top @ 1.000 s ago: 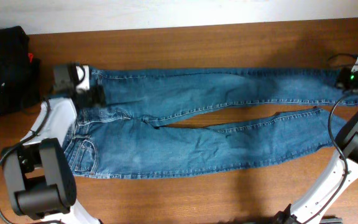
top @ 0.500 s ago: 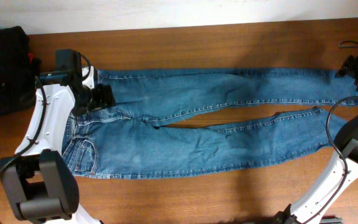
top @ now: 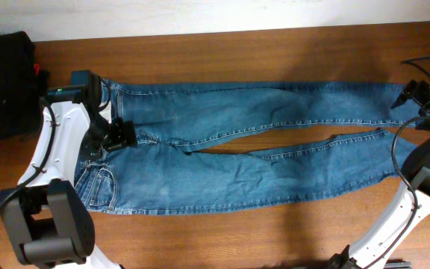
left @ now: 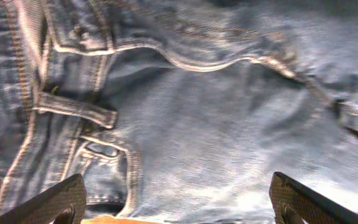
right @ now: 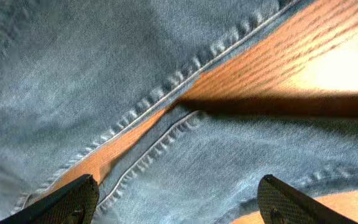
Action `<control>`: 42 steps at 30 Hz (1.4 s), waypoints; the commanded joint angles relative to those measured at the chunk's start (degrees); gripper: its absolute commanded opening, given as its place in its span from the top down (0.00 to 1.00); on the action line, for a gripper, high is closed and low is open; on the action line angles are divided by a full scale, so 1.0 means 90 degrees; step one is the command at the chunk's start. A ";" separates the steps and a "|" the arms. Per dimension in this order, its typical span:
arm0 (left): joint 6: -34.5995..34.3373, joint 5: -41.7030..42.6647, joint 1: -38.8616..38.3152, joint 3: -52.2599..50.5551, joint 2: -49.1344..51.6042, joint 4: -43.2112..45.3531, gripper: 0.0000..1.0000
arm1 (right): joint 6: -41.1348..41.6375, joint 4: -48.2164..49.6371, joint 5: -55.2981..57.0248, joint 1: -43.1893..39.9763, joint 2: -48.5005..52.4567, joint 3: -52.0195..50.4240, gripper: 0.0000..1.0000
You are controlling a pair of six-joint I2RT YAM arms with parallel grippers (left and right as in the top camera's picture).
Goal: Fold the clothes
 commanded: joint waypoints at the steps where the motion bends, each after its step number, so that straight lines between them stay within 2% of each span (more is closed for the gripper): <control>1: -0.0107 -0.0442 0.0017 -0.0398 -0.0080 -0.0015 0.04 | 0.0068 -0.0214 -0.0119 0.0080 -0.0095 0.0102 0.13; 10: -0.0204 -0.0673 0.0022 -0.2004 -0.0080 0.1224 0.01 | 0.0063 -0.0546 -0.0095 0.0420 -0.0095 0.0100 0.09; 15: -0.0491 -0.1379 0.0066 -0.2625 -0.0080 0.1676 0.01 | -0.0044 -0.0566 -0.0097 0.0542 -0.0095 0.0100 0.07; 19: -0.0733 -0.1785 0.0109 -0.2897 -0.0080 0.1868 0.01 | -0.0325 -0.0546 -0.0044 0.0576 -0.0092 0.0066 0.06; 27: -0.0869 -0.1846 0.0342 -0.2810 -0.0090 0.1841 0.01 | -0.0032 -0.0736 0.0287 0.0427 -0.0102 -0.0085 0.06; 31: -0.0867 -0.1664 0.0340 -0.2584 -0.0146 0.1807 0.01 | 0.0483 -0.0760 0.0741 0.0068 -0.0279 -0.0083 0.05; 36: -0.0867 -0.1496 0.0340 -0.2426 -0.0168 0.2008 0.01 | 0.0576 -0.0799 -0.0061 -0.0736 -0.0702 -0.0083 0.03; 42: -0.0869 -0.1263 0.0340 -0.2426 -0.0165 0.2492 0.01 | 0.0495 -0.0877 -0.0500 -0.1802 -0.0833 -0.0134 0.07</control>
